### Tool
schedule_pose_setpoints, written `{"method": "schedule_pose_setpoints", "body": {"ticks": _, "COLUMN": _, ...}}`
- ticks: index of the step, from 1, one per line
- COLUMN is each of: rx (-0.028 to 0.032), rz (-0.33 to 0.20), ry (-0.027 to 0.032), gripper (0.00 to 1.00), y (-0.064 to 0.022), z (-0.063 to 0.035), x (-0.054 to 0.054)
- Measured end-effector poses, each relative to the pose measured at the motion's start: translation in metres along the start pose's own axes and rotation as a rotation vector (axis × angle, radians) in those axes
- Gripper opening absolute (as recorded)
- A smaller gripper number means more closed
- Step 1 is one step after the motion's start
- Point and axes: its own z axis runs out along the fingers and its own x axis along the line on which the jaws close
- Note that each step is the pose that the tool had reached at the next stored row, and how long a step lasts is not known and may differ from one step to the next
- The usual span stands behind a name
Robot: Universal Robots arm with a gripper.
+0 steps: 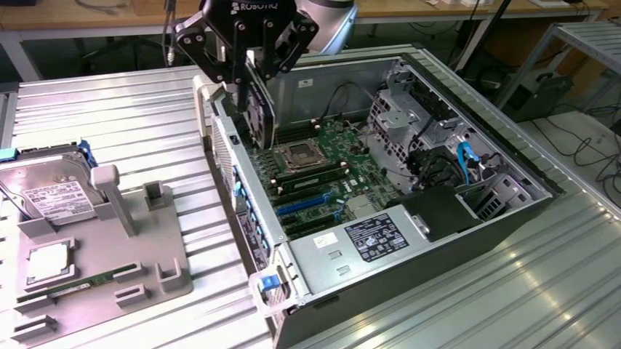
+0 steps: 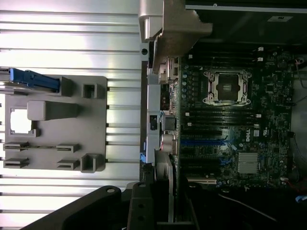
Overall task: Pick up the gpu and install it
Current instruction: 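Pick up the gpu and move the gpu toward the slot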
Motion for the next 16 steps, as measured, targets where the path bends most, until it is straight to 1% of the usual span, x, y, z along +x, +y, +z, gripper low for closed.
{"method": "schedule_pose_setpoints", "body": {"ticks": 16, "rx": 0.0001, "rz": 0.000, "ry": 0.0001, "gripper": 0.28, "y": -0.0004, "z": 0.0007, "x": -0.017}}
